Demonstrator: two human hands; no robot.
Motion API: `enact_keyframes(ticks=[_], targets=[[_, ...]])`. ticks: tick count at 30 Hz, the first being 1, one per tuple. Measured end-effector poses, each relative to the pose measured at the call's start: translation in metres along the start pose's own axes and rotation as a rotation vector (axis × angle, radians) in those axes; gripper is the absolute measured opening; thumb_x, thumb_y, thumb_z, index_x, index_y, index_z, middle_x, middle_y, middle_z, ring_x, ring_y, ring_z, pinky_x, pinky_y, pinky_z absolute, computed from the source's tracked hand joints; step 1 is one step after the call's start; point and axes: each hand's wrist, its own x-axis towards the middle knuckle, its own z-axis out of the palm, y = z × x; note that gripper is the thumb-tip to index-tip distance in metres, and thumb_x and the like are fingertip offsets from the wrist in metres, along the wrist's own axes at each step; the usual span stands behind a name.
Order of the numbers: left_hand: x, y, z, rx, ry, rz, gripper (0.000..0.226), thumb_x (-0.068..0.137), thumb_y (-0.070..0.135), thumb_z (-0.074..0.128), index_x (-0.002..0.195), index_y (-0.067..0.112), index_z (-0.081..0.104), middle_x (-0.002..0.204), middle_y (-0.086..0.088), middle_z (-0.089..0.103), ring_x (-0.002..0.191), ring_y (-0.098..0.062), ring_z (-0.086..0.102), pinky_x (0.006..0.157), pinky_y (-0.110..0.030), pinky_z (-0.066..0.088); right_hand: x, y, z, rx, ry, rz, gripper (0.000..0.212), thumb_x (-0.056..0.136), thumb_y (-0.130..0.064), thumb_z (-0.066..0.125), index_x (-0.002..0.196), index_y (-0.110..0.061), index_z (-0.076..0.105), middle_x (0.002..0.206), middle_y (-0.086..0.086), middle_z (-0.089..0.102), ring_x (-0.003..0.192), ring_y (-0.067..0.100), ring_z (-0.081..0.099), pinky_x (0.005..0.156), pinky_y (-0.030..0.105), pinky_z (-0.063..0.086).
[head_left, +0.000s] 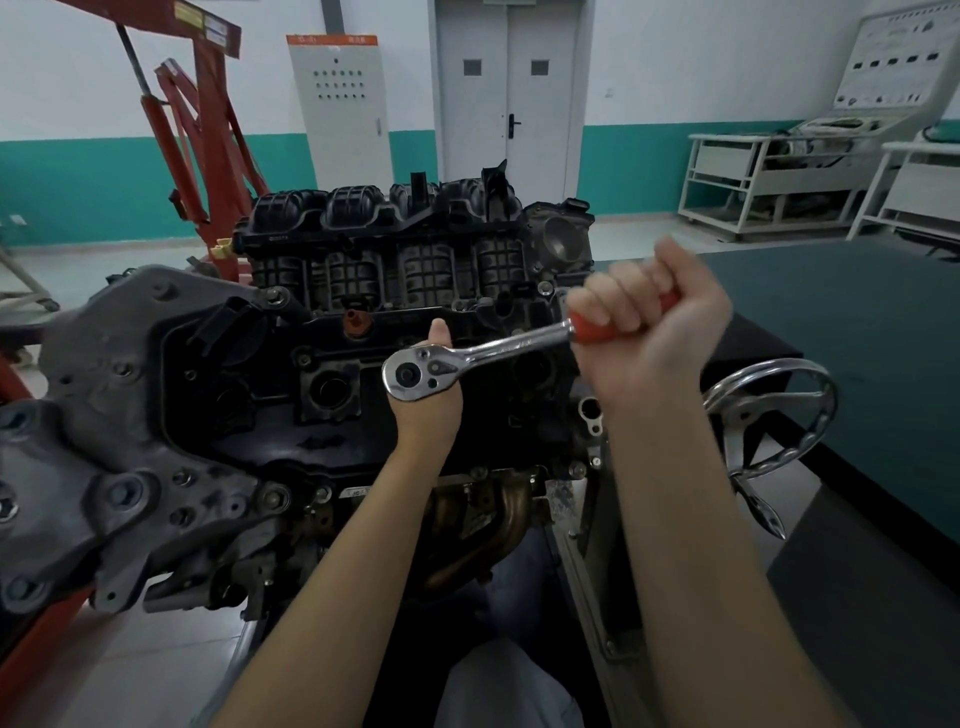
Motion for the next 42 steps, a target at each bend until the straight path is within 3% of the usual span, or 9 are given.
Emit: enact_keyframes(ticks=[3,5,7,10,20,25,28,34,42], targets=[[-0.001,-0.005,-0.008,0.051,-0.044,-0.119,0.026,0.099,0.026,0.048,0.124,0.023,0.053,0.103,0.031,0.051,0.083,0.039,0.041,0.074,0.009,0.029,0.023,-0.007,0.017,-0.089,-0.031,0.115,0.044,0.092,-0.013,0.042,0.049,-0.017,0.036,0.037,-0.006,0.029,0.032,0.008,0.025,0.037,0.016,0.028],[-0.002,0.002,-0.006,0.032,-0.033,-0.125,0.022,0.098,0.018,0.050,0.118,0.023,0.060,0.122,-0.001,0.062,0.113,0.006,0.057,0.088,-0.002,0.041,0.022,-0.005,0.021,-0.092,-0.029,0.107,0.042,0.092,-0.013,0.043,0.051,-0.016,0.035,0.038,-0.006,0.029,0.033,0.008,0.025,0.037,0.016,0.029],[0.000,0.008,-0.003,-0.011,-0.016,-0.054,0.039,0.099,0.012,0.049,0.078,0.041,0.062,0.096,-0.002,0.073,0.094,-0.013,0.068,0.085,-0.021,0.051,0.005,0.002,0.014,-0.043,0.005,0.024,0.041,0.090,-0.013,0.044,0.051,-0.018,0.035,0.039,-0.007,0.028,0.034,0.008,0.024,0.038,0.017,0.028],[0.002,0.010,-0.003,0.073,-0.057,0.081,0.054,0.099,0.018,0.052,0.049,0.030,0.034,0.043,0.018,0.037,0.041,0.001,0.036,0.050,-0.008,0.034,-0.039,0.019,-0.010,0.088,0.065,-0.157,0.035,0.081,-0.018,0.048,0.049,-0.020,0.035,0.041,-0.008,0.027,0.036,0.009,0.025,0.040,0.020,0.031],[0.010,0.000,-0.005,0.039,-0.033,0.005,0.059,0.100,0.011,0.046,0.045,0.029,0.037,0.038,0.018,0.036,0.037,0.001,0.033,0.050,-0.008,0.035,-0.010,0.007,0.003,-0.046,-0.037,-0.048,0.042,0.089,-0.014,0.041,0.047,-0.019,0.034,0.038,-0.007,0.026,0.034,0.009,0.023,0.040,0.018,0.028],[0.005,0.002,-0.006,0.122,-0.143,-0.008,0.069,0.095,-0.004,0.046,0.039,0.036,0.044,0.038,0.021,0.038,0.038,0.003,0.036,0.055,-0.035,0.043,0.024,-0.002,0.030,-0.157,-0.065,0.140,0.042,0.093,-0.013,0.042,0.053,-0.017,0.033,0.038,-0.006,0.027,0.033,0.008,0.023,0.037,0.017,0.027],[0.006,0.004,-0.008,0.136,-0.172,0.039,0.064,0.098,0.008,0.050,0.039,0.031,0.045,0.040,0.019,0.039,0.039,0.002,0.036,0.045,-0.014,0.035,0.003,0.003,0.017,-0.083,-0.009,0.021,0.041,0.091,-0.013,0.043,0.051,-0.018,0.034,0.039,-0.007,0.026,0.034,0.008,0.022,0.040,0.017,0.025],[0.005,0.007,-0.011,0.150,-0.180,0.145,0.054,0.100,0.010,0.048,0.050,0.015,0.029,0.042,0.013,0.030,0.038,-0.003,0.026,0.043,-0.012,0.024,-0.065,0.026,-0.024,0.084,0.040,-0.230,0.035,0.081,-0.020,0.045,0.048,-0.020,0.034,0.040,-0.007,0.027,0.037,0.010,0.026,0.043,0.023,0.034],[0.010,-0.006,-0.011,0.113,-0.136,0.021,0.058,0.093,0.008,0.052,0.042,0.035,0.045,0.041,0.021,0.044,0.040,0.003,0.040,0.050,-0.010,0.036,0.013,-0.003,0.017,-0.143,-0.124,0.075,0.046,0.093,-0.013,0.040,0.048,-0.017,0.035,0.037,-0.006,0.028,0.033,0.009,0.024,0.040,0.017,0.029]])
